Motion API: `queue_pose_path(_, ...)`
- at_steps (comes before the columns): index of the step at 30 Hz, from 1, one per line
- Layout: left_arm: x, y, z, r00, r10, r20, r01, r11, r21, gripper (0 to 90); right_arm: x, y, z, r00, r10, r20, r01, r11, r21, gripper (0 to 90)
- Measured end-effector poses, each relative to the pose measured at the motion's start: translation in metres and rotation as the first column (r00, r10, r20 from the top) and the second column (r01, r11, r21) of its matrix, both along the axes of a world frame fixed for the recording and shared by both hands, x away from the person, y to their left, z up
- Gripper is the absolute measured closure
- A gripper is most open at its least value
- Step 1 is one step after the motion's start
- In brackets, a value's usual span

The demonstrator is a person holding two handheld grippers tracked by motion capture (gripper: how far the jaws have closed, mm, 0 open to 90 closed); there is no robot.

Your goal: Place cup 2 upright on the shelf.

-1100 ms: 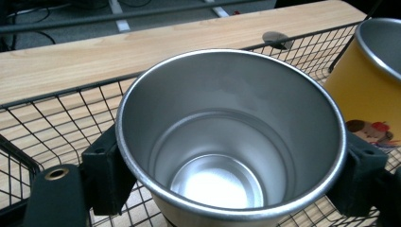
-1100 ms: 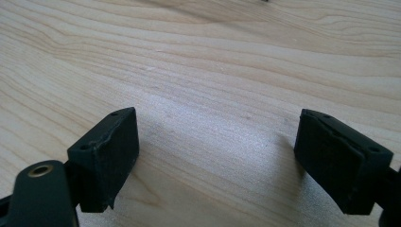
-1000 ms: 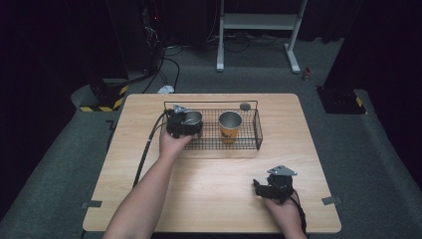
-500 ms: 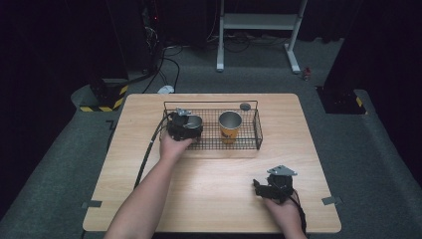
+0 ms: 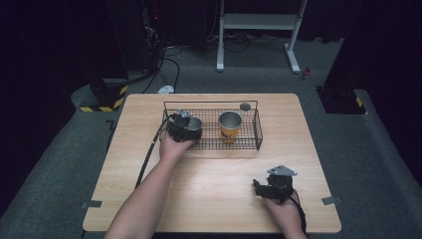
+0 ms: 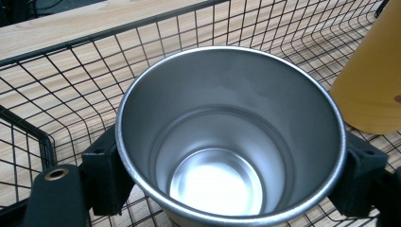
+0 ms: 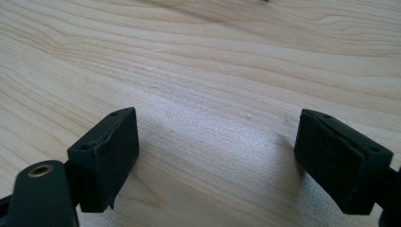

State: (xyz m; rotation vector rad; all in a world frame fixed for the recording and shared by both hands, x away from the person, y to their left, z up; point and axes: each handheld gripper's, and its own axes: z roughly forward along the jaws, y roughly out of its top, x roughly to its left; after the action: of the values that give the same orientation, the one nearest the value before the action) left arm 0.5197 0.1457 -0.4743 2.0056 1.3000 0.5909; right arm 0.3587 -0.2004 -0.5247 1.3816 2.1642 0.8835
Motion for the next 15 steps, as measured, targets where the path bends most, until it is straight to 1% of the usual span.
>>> queue_pose_path(2, -0.0001, -0.0001, -0.0002, 1.0000, 0.001, -0.002, -0.001, 1.0000, -0.001, 18.6, 0.0000, 0.0000, 0.0000, 1.0000, 0.000, 0.000, 0.000, 1.000, 0.000, 14.7)
queue_pose_path(4, -0.0002, 0.0004, 0.0000, 1.0000, 0.000, -0.009, 0.000, 0.9999, 0.011, 18.4, 0.0000, 0.0000, 0.0000, 1.0000, 0.000, 0.000, 0.000, 1.000, 0.000, 14.7)
queue_pose_path(10, 0.0012, 0.0019, 0.0009, 0.9991, -0.006, -0.041, 0.007, 1.0000, 0.005, 17.7, 0.0001, -0.0001, 0.0000, 1.0000, 0.001, 0.001, -0.001, 1.000, -0.001, 14.6)
queue_pose_path(11, 0.0015, 0.0018, 0.0010, 0.9989, -0.011, -0.046, 0.011, 0.9999, 0.009, 17.2, 0.0001, -0.0001, 0.0000, 1.0000, 0.001, 0.001, -0.001, 1.000, -0.001, 14.7)
queue_pose_path(13, 0.0021, 0.0014, 0.0013, 0.9984, -0.004, -0.056, 0.004, 1.0000, 0.009, 14.6, 0.0000, 0.0000, 0.0000, 1.0000, 0.000, 0.000, 0.000, 1.000, 0.000, 14.7)
queue_pose_path(15, 0.0022, 0.0021, 0.0018, 0.9984, -0.006, -0.057, 0.006, 1.0000, 0.006, 14.5, 0.0000, 0.0000, 0.0000, 1.0000, 0.000, 0.000, 0.000, 1.000, 0.000, 14.7)
